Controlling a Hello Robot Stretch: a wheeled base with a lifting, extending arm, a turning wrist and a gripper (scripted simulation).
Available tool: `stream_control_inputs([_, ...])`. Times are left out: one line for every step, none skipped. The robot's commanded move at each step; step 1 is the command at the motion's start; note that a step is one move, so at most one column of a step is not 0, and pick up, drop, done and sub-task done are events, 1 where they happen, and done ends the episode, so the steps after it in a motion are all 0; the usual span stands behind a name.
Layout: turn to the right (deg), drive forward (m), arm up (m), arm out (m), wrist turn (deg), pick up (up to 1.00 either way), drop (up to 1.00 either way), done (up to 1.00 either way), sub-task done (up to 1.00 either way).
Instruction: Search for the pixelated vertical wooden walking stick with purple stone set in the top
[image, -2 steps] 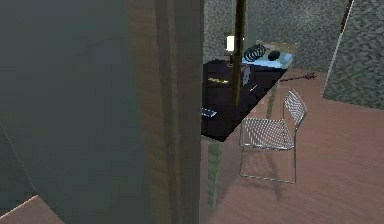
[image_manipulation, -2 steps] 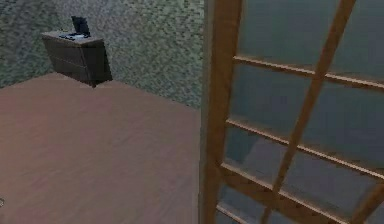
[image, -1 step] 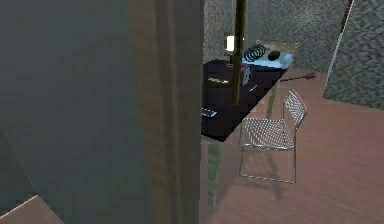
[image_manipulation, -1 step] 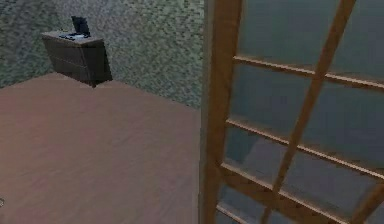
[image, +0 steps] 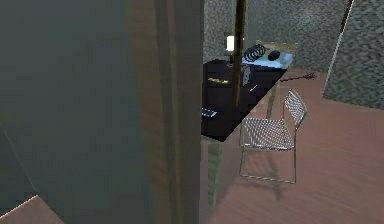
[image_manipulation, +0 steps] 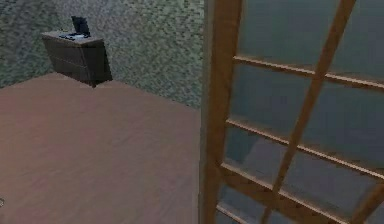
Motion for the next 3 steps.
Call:
stream_control_inputs([45.0, 0.00, 0.00, 0.00, 0.0, 0.00, 0.00, 0.00, 0.00])
stream_control_inputs([15.0, 0.00, 0.00, 0.00, 0.0, 0.00, 0.00, 0.00, 0.00])
stream_control_inputs([0.0, 0.30, 0.00, 0.00, 0.0, 0.00, 0.00, 0.00, 0.00])
